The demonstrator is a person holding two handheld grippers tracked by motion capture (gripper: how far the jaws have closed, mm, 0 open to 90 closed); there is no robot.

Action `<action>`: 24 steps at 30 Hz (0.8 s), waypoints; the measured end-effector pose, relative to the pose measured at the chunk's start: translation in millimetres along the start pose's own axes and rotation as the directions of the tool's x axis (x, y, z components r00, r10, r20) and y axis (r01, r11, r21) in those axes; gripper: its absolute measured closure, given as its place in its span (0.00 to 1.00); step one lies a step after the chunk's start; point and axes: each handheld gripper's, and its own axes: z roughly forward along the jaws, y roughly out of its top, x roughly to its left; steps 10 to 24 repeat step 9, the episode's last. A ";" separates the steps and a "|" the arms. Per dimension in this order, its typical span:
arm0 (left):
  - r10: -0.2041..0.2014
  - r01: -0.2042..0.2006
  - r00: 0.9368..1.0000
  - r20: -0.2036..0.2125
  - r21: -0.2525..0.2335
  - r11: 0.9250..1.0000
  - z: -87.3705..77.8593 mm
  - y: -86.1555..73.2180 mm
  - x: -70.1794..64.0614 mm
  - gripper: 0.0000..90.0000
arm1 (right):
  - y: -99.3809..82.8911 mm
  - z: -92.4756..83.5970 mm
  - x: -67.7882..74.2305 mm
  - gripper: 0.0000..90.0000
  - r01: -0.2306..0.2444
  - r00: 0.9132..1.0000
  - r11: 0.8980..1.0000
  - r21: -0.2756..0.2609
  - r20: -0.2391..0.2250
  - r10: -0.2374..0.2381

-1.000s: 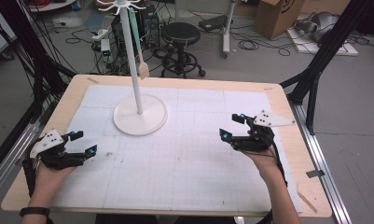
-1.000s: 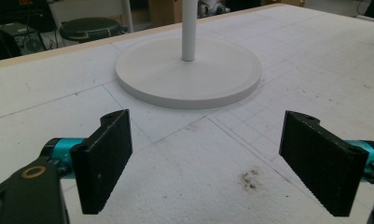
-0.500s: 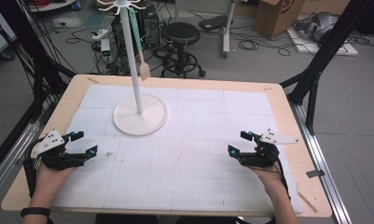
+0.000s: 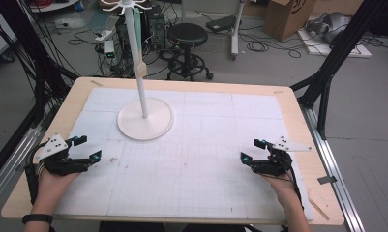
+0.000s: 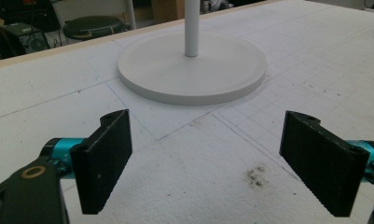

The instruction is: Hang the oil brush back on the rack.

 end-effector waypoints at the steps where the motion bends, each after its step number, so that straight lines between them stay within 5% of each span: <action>1: -0.001 0.001 1.000 0.000 -0.001 1.000 0.2 0.0 -0.3 0.20 | 0.1 0.1 0.1 0.17 0.004 1.000 1.000 0.001 0.001 -0.004; 24: 0.002 -0.002 1.000 -0.002 0.001 1.000 0.3 0.0 -0.2 0.20 | -1.0 1.4 -0.2 0.17 0.008 1.000 1.000 0.009 -0.002 -0.008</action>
